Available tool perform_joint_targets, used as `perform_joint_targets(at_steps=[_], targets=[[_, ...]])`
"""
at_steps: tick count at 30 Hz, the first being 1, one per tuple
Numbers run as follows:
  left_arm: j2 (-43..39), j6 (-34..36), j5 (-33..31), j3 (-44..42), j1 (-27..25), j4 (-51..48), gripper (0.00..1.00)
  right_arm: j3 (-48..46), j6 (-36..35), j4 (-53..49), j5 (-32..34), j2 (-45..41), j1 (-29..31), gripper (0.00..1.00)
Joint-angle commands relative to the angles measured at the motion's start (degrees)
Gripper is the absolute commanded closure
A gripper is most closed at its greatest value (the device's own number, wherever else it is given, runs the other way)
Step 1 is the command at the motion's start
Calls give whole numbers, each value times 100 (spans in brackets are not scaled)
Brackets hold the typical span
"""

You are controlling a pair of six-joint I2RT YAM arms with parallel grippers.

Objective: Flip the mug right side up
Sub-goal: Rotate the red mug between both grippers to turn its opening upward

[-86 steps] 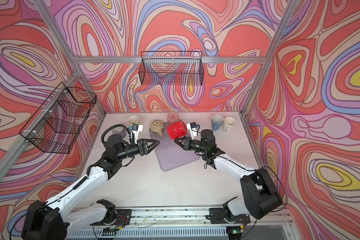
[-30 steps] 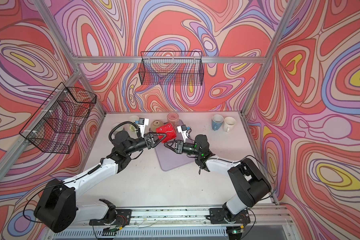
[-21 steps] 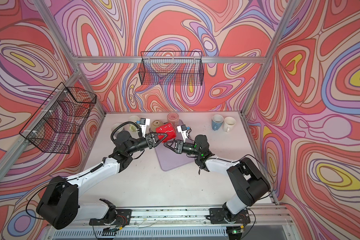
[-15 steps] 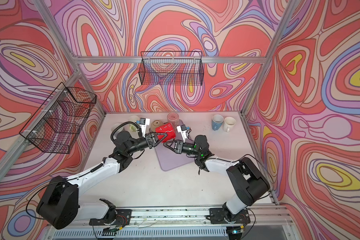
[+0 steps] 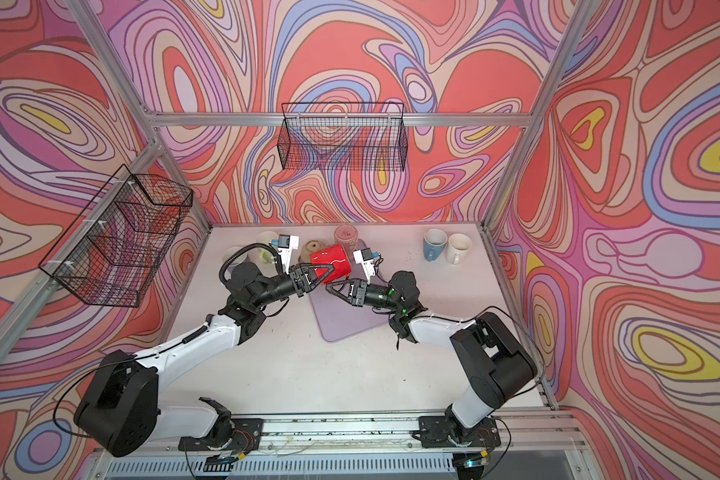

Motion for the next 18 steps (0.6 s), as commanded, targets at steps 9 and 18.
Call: perform_joint_targets(at_steps=[9, 18], targets=[[139, -193, -178, 101, -26, 311, 100, 191, -279, 344, 90, 129, 68, 73], [-31, -6, -257, 101, -17, 47, 100, 161, -354, 236, 163, 121, 74, 60]])
